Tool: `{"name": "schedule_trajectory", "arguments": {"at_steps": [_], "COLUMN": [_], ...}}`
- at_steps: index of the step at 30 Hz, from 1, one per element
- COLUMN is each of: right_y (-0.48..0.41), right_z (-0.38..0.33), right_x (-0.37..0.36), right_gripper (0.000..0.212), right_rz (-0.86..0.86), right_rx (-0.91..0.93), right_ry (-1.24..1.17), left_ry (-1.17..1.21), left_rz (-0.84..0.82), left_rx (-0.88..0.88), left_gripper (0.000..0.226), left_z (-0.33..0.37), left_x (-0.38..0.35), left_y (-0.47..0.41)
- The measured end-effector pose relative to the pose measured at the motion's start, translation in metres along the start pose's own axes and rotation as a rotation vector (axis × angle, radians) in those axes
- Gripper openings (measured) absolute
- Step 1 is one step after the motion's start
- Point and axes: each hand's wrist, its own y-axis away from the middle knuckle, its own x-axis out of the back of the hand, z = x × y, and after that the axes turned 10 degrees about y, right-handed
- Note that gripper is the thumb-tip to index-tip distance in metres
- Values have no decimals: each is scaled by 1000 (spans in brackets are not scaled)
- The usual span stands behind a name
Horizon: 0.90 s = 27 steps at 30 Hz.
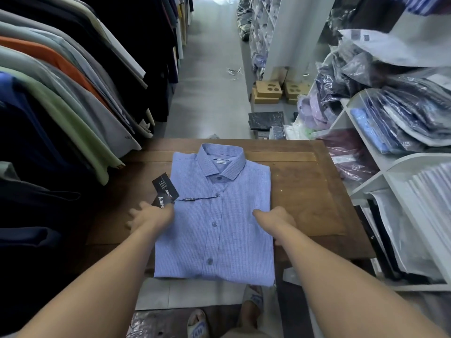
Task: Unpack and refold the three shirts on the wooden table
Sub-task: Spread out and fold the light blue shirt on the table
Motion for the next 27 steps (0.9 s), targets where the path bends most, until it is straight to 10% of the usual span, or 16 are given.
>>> {"name": "schedule_trajectory", "arguments": {"at_steps": [7, 17, 27], "right_y": [5, 9, -3], "right_z": [13, 28, 4], "right_x": [-19, -25, -12], "right_gripper": [30, 48, 26], "right_rz": [-93, 87, 111], "right_rx": [-23, 6, 81], "right_ry": [-235, -111, -487], "left_ry": [182, -61, 318], "left_rz": [-155, -104, -127], "left_rx": [117, -9, -71], "left_gripper": [131, 106, 81], "left_z": [-11, -21, -4], "left_x": [-4, 6, -2], "left_y": [11, 16, -4]}}
